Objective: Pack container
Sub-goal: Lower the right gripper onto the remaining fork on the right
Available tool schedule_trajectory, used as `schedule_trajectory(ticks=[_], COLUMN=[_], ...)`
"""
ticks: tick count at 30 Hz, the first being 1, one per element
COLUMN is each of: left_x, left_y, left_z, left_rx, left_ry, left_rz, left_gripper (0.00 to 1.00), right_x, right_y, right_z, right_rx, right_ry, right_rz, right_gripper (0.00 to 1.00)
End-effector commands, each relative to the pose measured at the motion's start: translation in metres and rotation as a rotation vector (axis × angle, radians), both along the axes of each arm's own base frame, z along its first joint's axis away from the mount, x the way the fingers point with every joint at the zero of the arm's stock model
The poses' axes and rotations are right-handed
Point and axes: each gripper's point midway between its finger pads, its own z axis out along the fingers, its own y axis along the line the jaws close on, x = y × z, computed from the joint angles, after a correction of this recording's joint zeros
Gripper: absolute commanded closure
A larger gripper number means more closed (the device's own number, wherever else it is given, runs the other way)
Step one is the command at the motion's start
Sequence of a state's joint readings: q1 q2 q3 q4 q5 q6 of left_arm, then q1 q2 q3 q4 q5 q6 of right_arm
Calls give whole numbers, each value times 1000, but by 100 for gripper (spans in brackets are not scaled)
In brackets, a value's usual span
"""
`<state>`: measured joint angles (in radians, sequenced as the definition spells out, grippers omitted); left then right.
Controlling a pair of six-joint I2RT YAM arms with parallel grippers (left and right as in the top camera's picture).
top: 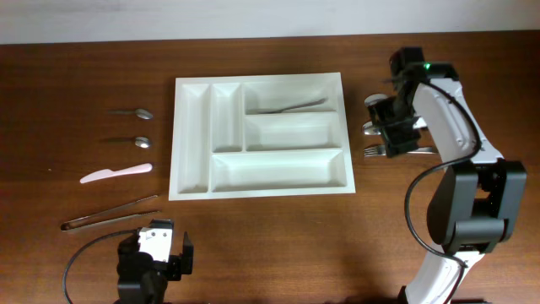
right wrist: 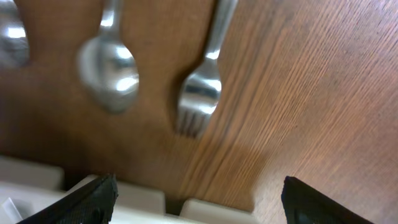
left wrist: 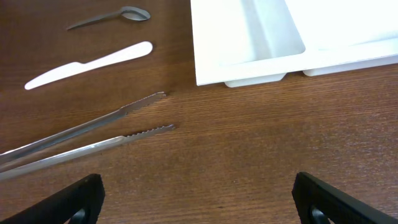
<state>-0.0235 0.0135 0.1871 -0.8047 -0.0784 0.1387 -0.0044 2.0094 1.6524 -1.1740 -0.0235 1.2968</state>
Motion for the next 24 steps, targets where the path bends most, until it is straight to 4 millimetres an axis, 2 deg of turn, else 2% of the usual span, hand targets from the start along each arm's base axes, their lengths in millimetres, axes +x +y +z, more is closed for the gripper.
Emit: schedule_trajectory(ticks=[1, 5, 16, 24], left_x=[0, 0, 0, 0], left_y=[-2, -2, -2, -2], left_z=[0, 0, 0, 0], left_rx=[8, 8, 8, 8], left_ry=[-4, -4, -4, -4], left_rz=[-15, -15, -15, -15], left_gripper=[1, 1, 1, 1], right_x=[-15, -23, -23, -20], right_y=[-10, -18, -54, -58], right_z=[-25, -35, -36, -47], right_rx=[-19, -7, -11, -26], right_ry=[62, 83, 74, 76], right_rz=[-78, -116, -202, -202], right_gripper=[15, 15, 19, 20])
